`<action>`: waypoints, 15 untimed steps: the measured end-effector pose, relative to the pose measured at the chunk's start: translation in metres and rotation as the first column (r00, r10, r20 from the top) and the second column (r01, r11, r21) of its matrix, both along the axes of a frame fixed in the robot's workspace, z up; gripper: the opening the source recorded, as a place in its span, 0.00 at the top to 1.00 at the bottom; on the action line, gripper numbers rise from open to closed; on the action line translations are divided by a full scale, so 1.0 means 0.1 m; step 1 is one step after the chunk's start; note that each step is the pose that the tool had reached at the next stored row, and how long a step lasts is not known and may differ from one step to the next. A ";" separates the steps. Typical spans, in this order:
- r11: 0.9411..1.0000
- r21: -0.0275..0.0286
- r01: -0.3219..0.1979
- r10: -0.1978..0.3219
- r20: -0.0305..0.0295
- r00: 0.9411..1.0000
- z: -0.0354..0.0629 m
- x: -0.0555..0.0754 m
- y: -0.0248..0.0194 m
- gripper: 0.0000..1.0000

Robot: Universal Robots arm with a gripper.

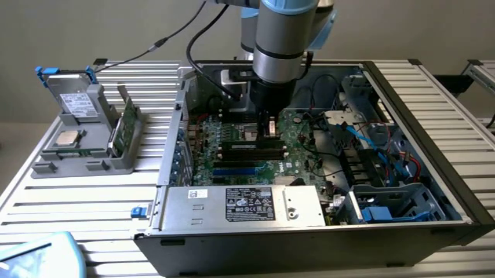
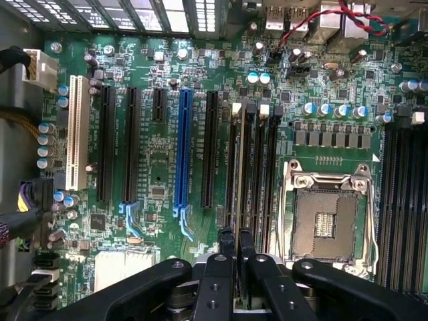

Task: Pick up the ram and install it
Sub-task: 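Insert the ram into the slot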

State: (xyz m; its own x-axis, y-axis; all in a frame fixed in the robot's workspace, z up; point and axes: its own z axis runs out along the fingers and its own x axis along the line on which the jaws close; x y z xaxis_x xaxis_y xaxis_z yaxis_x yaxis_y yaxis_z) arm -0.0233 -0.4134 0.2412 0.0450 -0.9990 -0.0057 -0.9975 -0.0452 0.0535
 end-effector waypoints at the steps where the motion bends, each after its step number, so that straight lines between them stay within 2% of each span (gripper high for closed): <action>1: 1.000 0.000 0.000 0.000 0.000 1.000 -0.019 0.00 0.001 0.87; 4: 1.000 0.000 0.000 0.000 0.000 1.000 -0.060 0.01 0.004 0.87; 15: 1.000 0.000 0.000 0.000 -0.002 1.000 -0.094 0.02 0.005 0.87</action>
State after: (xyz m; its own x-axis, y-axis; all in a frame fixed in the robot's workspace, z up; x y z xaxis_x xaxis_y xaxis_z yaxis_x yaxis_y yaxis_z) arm -0.0214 -0.4129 0.2318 0.0451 -0.9990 -0.0057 -0.9974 -0.0454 0.0554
